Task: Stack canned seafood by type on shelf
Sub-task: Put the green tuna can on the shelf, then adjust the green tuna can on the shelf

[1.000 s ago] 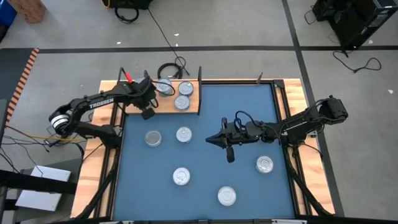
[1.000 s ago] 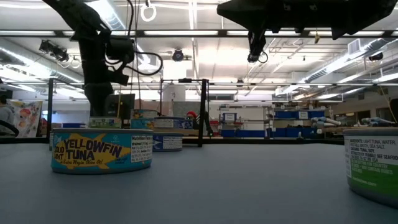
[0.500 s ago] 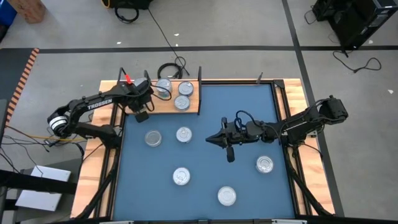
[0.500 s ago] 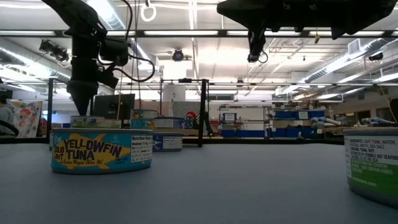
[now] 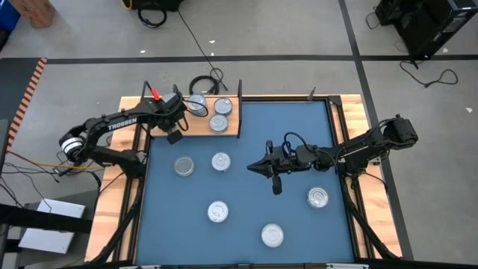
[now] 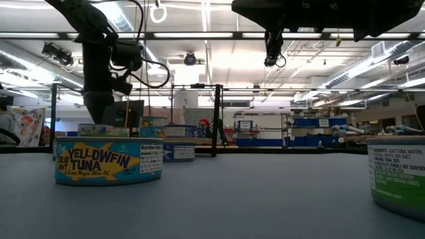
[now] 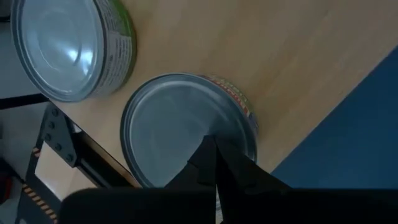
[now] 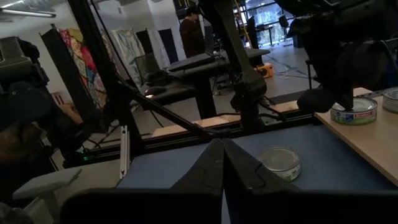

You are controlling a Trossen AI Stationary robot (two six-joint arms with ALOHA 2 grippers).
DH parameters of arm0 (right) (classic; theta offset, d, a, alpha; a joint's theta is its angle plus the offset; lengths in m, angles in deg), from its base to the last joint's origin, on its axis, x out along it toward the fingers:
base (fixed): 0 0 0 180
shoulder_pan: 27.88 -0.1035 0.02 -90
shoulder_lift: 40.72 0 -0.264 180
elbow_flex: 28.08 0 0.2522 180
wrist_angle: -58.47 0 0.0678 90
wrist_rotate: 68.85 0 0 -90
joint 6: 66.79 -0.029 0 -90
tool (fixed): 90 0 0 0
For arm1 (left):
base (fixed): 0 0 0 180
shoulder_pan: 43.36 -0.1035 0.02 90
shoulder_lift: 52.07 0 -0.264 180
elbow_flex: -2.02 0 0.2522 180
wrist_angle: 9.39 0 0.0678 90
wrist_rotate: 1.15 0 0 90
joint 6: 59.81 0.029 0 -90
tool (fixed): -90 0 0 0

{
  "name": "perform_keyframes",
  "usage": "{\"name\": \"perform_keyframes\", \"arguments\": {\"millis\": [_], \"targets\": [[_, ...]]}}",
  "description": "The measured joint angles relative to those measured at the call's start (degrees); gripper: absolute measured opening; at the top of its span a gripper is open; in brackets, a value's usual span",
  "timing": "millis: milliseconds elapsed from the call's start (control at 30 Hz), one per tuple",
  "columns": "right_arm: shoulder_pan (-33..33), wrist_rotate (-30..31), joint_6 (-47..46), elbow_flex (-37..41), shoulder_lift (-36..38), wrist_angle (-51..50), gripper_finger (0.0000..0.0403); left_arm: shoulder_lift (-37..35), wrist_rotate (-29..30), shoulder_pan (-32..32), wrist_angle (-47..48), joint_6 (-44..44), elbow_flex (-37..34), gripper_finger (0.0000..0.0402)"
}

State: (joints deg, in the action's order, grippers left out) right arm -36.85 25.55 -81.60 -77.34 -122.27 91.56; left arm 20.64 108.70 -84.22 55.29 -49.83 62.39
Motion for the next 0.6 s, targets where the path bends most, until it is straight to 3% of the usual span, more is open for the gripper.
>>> {"name": "perform_keyframes", "arguments": {"millis": [367, 600], "targets": [[0.0, 0.0, 0.0, 0.0, 0.0, 0.0, 0.001, -0.9, 0.5, 0.4, -1.1, -1.5, 5.4, 0.0], [0.0, 0.0, 1.3, 0.0, 0.0, 0.3, 0.0009, 1.3, 0.5, -7.0, -4.9, -2.5, 7.7, 0.0]]}}
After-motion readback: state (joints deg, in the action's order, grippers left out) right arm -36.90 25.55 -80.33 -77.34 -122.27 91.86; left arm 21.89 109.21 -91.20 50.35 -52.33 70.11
